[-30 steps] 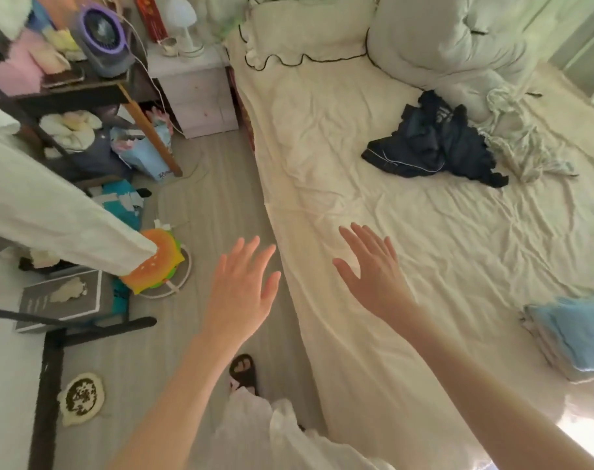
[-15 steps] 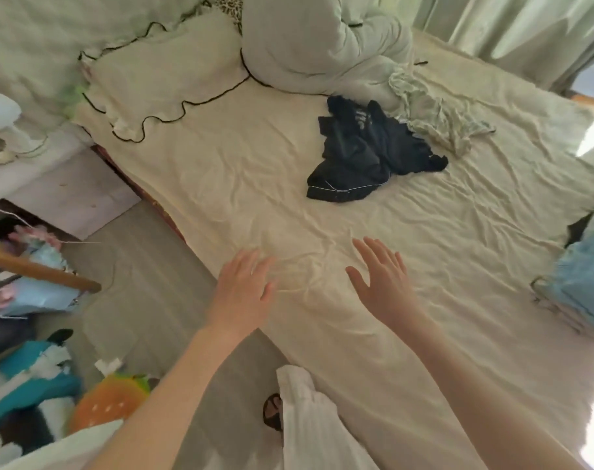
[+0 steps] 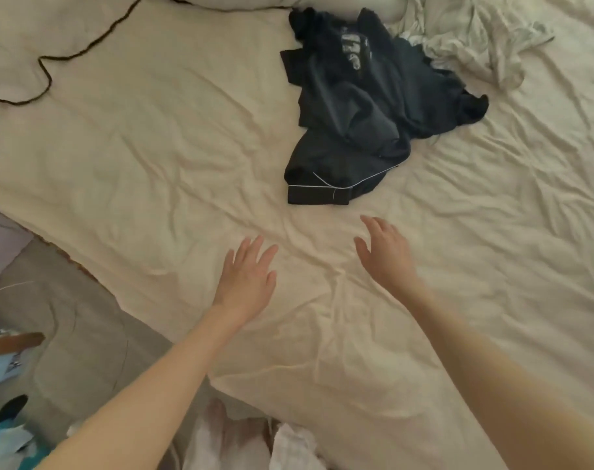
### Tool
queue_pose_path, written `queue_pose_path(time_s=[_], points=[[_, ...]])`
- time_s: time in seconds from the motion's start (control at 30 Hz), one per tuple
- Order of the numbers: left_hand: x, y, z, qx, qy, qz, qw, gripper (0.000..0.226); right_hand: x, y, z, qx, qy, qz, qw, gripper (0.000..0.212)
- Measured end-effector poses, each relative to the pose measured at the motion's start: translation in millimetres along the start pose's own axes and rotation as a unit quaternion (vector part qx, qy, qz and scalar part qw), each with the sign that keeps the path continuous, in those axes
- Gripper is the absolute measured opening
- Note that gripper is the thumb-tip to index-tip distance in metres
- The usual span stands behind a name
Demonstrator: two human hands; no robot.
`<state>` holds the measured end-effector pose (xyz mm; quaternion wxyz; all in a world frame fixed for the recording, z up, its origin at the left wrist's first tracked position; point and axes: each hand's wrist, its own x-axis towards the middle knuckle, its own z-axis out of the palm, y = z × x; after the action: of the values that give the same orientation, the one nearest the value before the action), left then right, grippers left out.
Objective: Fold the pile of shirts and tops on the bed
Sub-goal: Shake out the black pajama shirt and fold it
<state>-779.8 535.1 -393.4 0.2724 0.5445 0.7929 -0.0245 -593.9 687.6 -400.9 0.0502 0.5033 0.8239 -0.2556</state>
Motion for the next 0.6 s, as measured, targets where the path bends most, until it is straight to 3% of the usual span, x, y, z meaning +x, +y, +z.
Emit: queue_pose_path(time_s=[0.07,0.13,0.2,0.27,0.4,0.47,0.53,0.6], points=[[45.7,-14.3,4.6,0.019,0.002,-0.001,1.0,0.052,44.9,2.5,12.3,0.079,0.002,0.076,0.994,0.047],[81.0,-26.1,14.4,0.045,-0.047,-0.01,0.998,0.056,83.0,0.5,23.7,0.193,0.016,0.178,0.965,0.045],[103.1,-35.9,29.2,0.066,-0.119,-0.021,0.99,0.063,114.0,-3.2,35.2,0.339,0.045,0.269,0.9,0.034],[117.1,-43.9,40.8,0.089,-0.193,-0.024,0.977,0.073,138.5,-7.3,40.3,0.446,0.095,0.333,0.825,0.036],[137.3,-54.1,40.8,0.085,-0.295,-0.019,0.951,0.081,161.1,-11.2,38.6,0.554,0.15,0.404,0.712,0.018],[144.4,-55.2,33.9,0.068,-0.336,-0.014,0.939,0.082,154.5,-11.7,32.3,0.609,0.16,0.423,0.651,0.029],[146.5,-56.6,27.9,0.059,-0.35,-0.012,0.935,0.079,133.1,-14.5,21.8,0.632,0.166,0.425,0.627,0.02],[140.9,-55.2,23.2,0.034,-0.309,-0.008,0.95,0.073,100.8,-17.7,15.5,0.639,0.171,0.424,0.619,0.024]])
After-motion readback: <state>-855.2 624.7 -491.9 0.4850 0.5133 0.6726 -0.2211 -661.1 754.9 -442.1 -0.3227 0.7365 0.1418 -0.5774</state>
